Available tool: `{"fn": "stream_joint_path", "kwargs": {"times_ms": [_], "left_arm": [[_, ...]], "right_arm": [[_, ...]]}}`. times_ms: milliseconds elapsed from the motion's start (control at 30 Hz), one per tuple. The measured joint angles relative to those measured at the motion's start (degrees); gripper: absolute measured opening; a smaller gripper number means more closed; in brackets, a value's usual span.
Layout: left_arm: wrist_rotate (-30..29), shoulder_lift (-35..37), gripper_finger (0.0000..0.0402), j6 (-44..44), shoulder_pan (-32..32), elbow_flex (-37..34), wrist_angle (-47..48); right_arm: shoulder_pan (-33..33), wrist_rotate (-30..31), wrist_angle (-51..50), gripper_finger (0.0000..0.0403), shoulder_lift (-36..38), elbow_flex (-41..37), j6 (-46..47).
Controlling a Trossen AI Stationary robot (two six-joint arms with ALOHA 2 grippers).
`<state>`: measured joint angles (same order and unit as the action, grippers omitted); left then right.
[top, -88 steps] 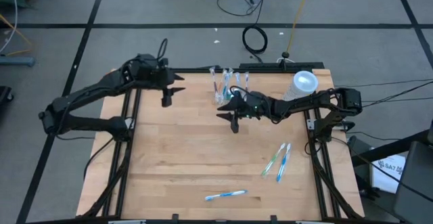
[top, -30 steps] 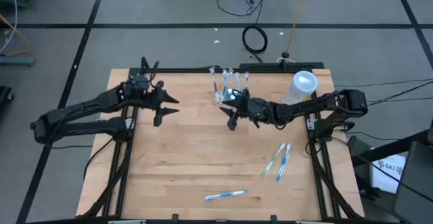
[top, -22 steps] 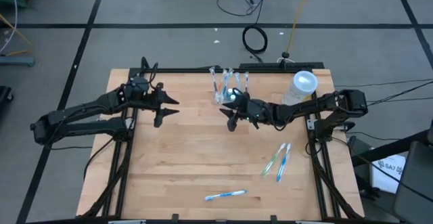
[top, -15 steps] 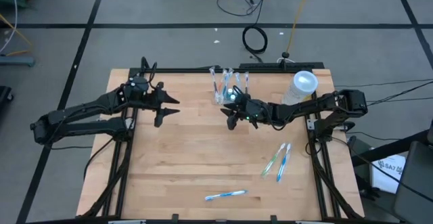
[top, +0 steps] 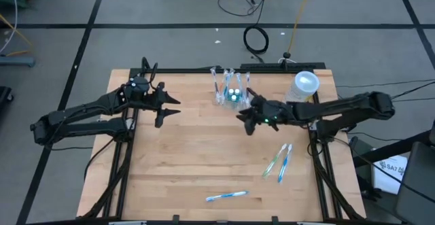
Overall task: Pick & Place toothbrushing station
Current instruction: Put the green toothbrush into the right section of the transparent organizer
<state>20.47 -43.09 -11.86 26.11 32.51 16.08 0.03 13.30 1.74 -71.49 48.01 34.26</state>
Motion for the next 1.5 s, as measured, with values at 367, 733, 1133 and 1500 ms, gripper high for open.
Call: {"fn": "stream_joint_path", "kwargs": {"times_ms": [367,733,1133,1500], "left_arm": [[-0.04,-0.02,0.0182,1.09,0.0,0.0,0.33],[-3.41,-0.02,0.0182,1.28,0.0,0.0,-0.13],[-4.11,-0.02,0.0182,0.58,0.0,0.0,-0.13],[-4.13,-0.02,0.0182,0.33,0.02,0.0,-0.48]], "right_arm": [[12.78,-3.13,-18.87,0.0128,2.91,-0.02,31.22],[26.14,-3.1,-34.8,0.0128,2.73,0.0,64.81],[29.46,-10.5,-47.01,0.0128,1.9,-7.17,88.26],[28.27,-10.08,-31.92,0.0127,2.15,-19.19,89.63]]}}
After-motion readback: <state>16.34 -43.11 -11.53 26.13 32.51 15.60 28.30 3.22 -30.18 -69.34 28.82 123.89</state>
